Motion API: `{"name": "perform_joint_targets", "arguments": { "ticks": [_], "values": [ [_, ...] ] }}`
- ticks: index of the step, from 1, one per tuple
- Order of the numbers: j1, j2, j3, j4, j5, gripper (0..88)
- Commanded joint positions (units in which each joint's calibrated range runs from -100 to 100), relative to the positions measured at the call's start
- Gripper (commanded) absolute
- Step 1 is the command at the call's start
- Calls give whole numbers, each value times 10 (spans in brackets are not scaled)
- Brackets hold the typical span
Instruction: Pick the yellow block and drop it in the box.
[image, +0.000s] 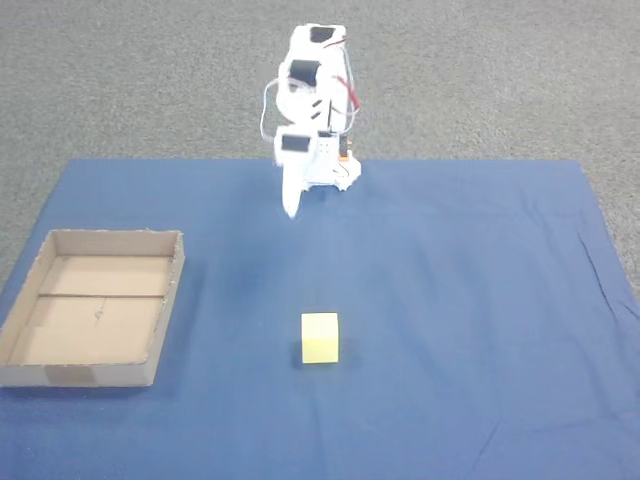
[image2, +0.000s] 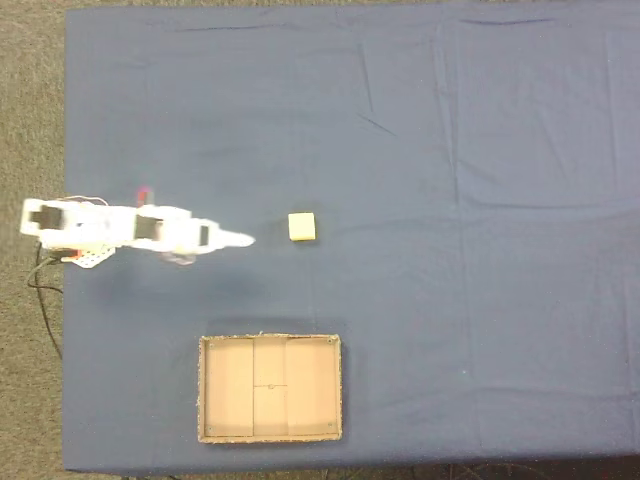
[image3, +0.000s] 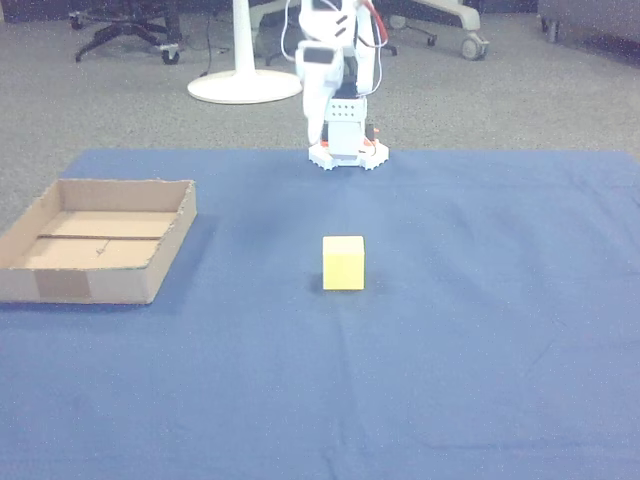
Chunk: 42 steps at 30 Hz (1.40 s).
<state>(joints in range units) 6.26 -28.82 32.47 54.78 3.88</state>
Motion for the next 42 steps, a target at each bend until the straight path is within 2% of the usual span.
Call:
{"name": "perform_joint_targets", "arguments": {
  "ticks": [1,8,17,32,42],
  "values": [
    [-32,202,-179,4,37,406],
    [-47,511,-571,126,19,419],
    [-65,699,-784,159,14,410],
    [-72,819,-899,170,17,359],
    [-72,829,-926,189,20,185]
  ]
}}
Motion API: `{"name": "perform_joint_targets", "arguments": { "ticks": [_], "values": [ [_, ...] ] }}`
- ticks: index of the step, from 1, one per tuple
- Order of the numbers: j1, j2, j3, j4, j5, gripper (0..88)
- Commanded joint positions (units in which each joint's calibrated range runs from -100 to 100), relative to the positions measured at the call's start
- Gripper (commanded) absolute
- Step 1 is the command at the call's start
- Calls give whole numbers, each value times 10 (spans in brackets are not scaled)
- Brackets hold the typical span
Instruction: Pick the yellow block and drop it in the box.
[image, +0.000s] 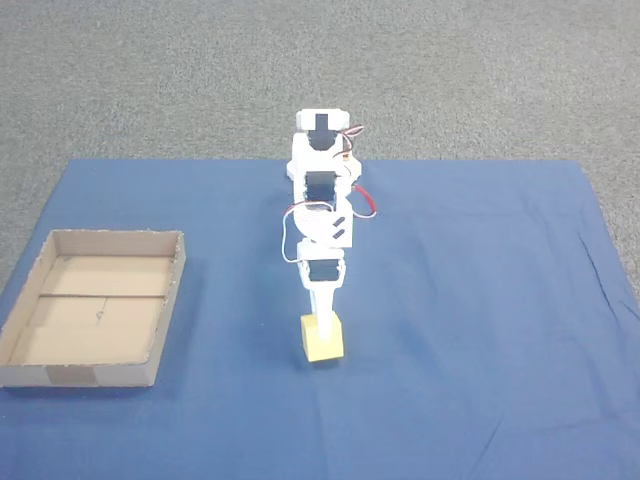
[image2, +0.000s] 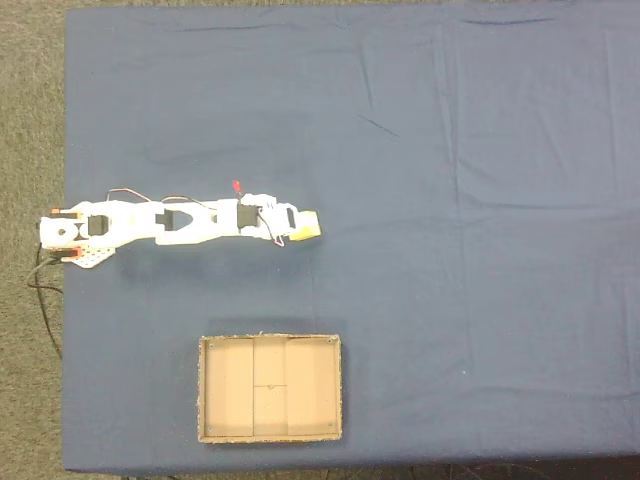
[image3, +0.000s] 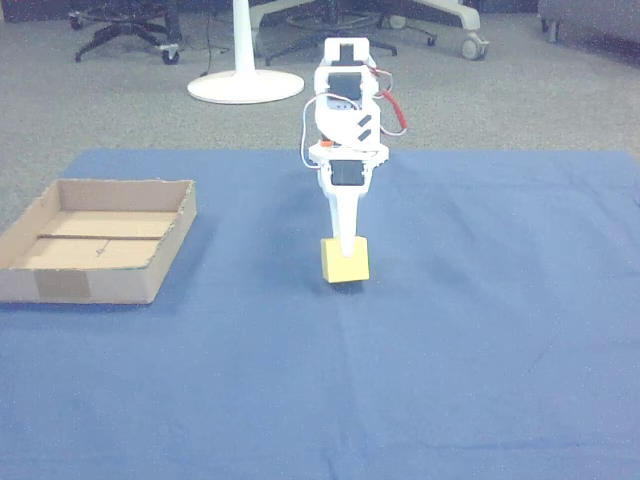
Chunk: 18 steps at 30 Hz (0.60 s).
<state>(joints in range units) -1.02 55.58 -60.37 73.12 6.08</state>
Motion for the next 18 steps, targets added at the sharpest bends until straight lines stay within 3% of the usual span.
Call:
{"name": "perform_joint_targets", "arguments": {
  "ticks": [1,5,11,15,18],
  "values": [
    [2,-26,9,8,-3,166],
    [7,-100,52,16,-6,160],
    [46,-354,88,72,-5,166],
    [157,-504,158,76,12,165],
    [271,-548,235,-17,28,164]
  ]
}}
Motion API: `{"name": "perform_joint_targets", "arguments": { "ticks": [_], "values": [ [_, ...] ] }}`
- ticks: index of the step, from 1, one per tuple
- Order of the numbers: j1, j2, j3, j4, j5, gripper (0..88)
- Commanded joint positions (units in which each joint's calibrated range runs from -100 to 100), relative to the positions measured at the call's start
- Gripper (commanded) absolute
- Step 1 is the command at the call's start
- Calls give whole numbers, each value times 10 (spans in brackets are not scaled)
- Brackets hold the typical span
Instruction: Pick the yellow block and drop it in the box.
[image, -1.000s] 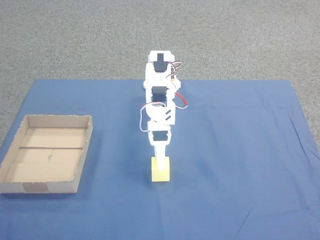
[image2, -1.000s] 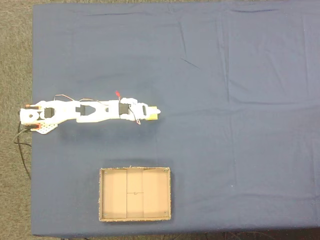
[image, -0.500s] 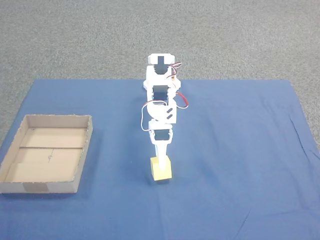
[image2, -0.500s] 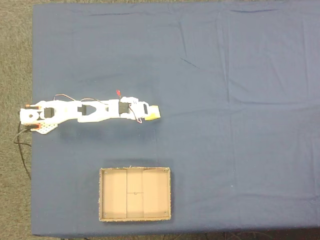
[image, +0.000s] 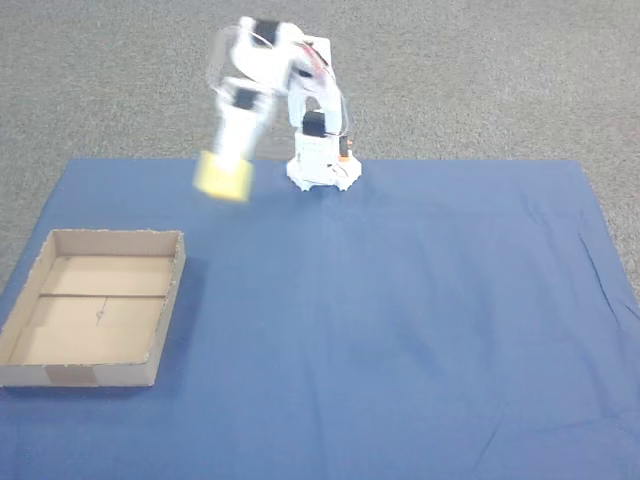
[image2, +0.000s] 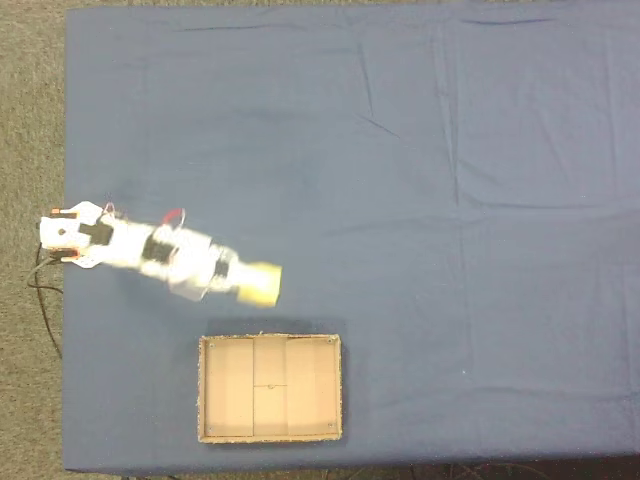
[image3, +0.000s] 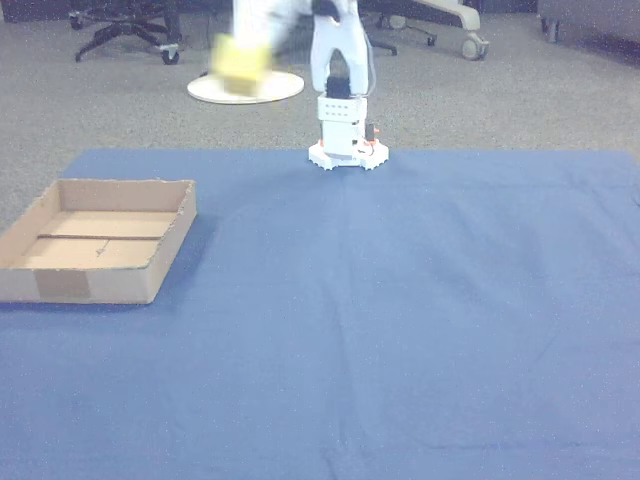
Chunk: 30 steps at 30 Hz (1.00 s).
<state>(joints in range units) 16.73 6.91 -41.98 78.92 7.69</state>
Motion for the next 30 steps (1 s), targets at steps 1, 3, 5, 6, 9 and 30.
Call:
{"name": "perform_joint_targets", "arguments": {
  "ticks": [1,3,5,6,9,30],
  "values": [
    [126,-66,80,-115,17,164],
    [181,-69,149,-203,29,167],
    [218,-57,218,-289,40,168],
    [232,-41,242,-320,47,168],
    [263,47,263,-384,68,167],
    [200,179,196,-267,87,523]
  ]
}}
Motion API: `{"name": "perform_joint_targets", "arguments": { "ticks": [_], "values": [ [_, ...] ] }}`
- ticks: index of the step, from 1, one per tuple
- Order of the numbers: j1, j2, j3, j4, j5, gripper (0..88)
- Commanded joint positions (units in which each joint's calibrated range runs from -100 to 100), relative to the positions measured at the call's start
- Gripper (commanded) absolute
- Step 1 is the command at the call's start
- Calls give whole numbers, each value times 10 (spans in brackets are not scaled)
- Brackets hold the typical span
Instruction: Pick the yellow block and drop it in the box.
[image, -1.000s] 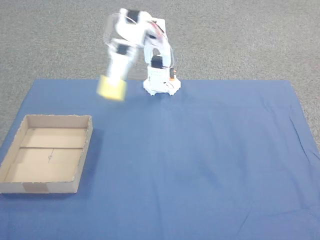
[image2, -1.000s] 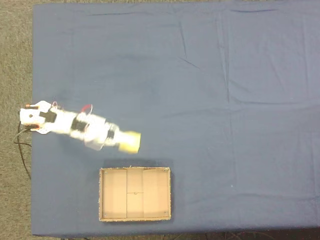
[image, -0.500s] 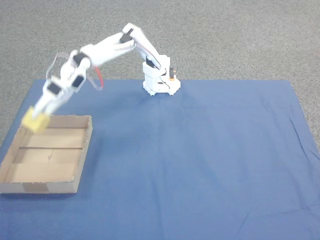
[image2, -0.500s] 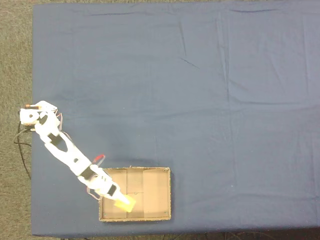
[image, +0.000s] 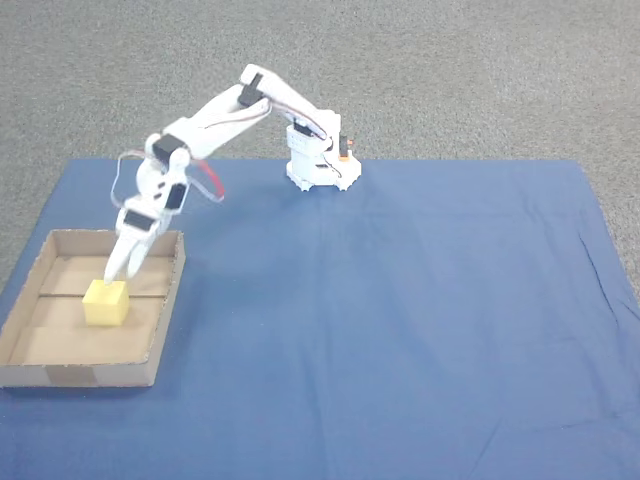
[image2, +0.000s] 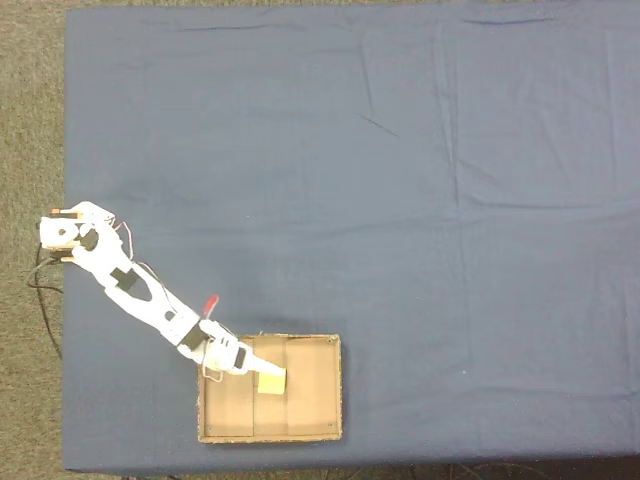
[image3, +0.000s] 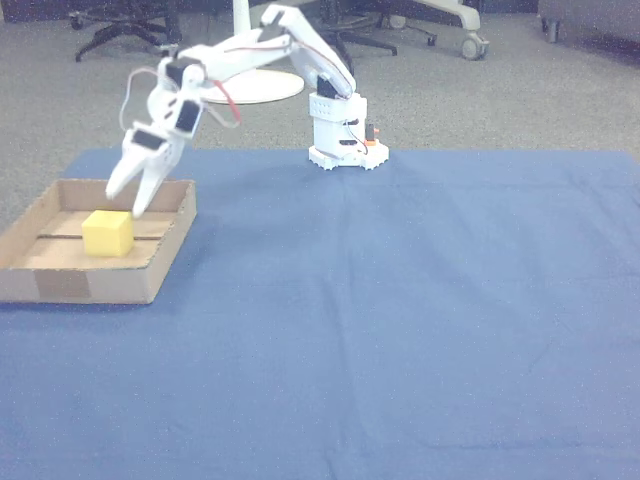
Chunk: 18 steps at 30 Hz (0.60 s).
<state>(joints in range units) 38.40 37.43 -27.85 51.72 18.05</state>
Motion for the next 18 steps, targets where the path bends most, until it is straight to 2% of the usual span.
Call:
{"name": "perform_joint_targets", "arguments": {
  "ticks": [1,4,5,6,7,10,12,15,18],
  "values": [
    [-34,-196,94,4,-30,494],
    [-100,-515,189,27,-115,324],
    [-128,-635,240,28,-127,233],
    [-167,-744,308,17,-139,35],
    [-226,-858,420,0,-141,2],
    [-373,-1134,845,-108,-188,2],
    [-403,-1237,1049,-133,-199,2],
    [-416,-1337,1249,-148,-188,2],
    [-428,-1350,1277,-121,-191,2]
  ]
}}
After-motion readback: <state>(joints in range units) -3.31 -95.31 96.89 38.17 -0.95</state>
